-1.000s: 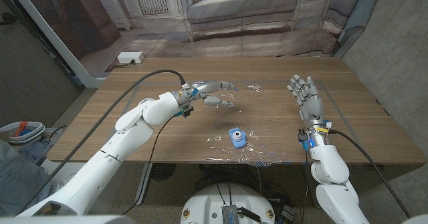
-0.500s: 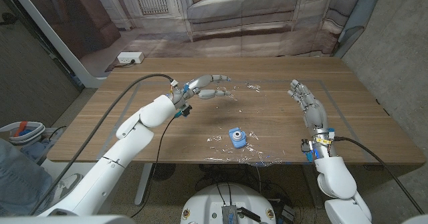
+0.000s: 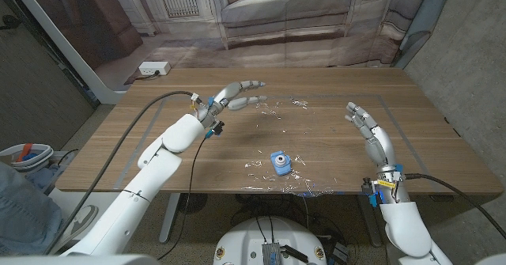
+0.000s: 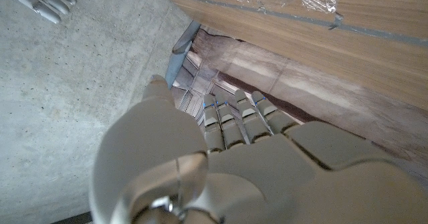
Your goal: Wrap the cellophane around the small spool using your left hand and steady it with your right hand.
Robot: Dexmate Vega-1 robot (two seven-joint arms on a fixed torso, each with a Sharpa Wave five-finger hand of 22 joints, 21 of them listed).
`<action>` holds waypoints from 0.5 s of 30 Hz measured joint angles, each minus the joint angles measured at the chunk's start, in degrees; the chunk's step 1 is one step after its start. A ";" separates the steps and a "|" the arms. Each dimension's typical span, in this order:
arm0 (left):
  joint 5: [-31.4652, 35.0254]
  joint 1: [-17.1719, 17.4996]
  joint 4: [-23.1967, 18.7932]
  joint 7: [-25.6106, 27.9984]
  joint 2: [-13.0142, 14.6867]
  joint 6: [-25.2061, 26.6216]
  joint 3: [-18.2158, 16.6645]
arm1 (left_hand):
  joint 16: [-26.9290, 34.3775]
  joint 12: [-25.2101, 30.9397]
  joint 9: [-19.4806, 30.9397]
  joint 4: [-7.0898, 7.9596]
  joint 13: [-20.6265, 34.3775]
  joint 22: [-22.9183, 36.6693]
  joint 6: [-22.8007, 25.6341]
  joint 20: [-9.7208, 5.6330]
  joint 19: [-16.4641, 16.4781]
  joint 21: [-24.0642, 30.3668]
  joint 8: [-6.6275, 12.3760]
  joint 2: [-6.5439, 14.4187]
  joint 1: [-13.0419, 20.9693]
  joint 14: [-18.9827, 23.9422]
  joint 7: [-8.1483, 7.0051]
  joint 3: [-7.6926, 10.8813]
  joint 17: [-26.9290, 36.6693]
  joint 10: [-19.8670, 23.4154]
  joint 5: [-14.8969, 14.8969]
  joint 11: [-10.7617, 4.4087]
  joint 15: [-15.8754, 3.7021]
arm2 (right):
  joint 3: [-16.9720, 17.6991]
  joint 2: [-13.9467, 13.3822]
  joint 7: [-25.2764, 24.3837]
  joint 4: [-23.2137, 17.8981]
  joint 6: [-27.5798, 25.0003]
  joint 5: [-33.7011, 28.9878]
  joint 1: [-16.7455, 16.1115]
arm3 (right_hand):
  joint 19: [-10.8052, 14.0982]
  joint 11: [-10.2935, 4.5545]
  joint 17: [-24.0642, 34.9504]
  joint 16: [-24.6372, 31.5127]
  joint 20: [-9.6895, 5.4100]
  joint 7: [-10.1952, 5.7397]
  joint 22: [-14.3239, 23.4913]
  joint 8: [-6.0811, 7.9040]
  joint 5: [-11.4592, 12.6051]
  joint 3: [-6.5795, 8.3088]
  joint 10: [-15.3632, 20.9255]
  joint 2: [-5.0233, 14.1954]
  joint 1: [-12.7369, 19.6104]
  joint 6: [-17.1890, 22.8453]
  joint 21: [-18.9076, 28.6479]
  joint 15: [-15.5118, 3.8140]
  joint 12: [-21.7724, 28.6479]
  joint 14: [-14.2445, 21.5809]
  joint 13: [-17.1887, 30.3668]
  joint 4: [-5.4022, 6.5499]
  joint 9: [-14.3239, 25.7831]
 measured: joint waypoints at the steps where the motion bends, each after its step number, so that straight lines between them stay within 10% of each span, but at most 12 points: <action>1: -0.45 -0.08 0.15 0.29 -0.15 -0.29 -0.06 | 0.00 0.00 0.00 0.00 0.00 0.00 0.00 0.00 0.00 0.00 0.00 0.00 0.00 0.00 0.00 0.00 0.00 0.00 0.00 0.00 0.00 | 0.42 0.22 -1.45 0.08 0.38 -2.00 -0.62 | 0.13 -0.03 0.00 0.00 -0.09 -0.13 0.00 0.00 0.00 -0.02 0.03 -0.21 0.20 0.13 0.00 0.00 0.23 0.00 0.00 -0.02 0.00; 15: -3.26 -0.73 1.08 1.44 -1.20 -1.30 -1.30 | 0.00 0.00 -0.28 0.16 0.00 0.00 0.00 0.00 -0.01 0.00 0.00 -0.69 -0.68 0.00 0.00 -0.17 0.00 0.00 0.00 0.00 0.00 | 1.64 -0.87 -14.60 -0.65 -1.28 -20.70 -5.10 | 1.54 -1.31 0.15 0.00 -0.10 -2.11 0.00 0.21 0.92 -0.08 1.28 -0.84 0.84 0.86 -0.29 0.06 0.23 1.16 0.00 -0.07 -0.01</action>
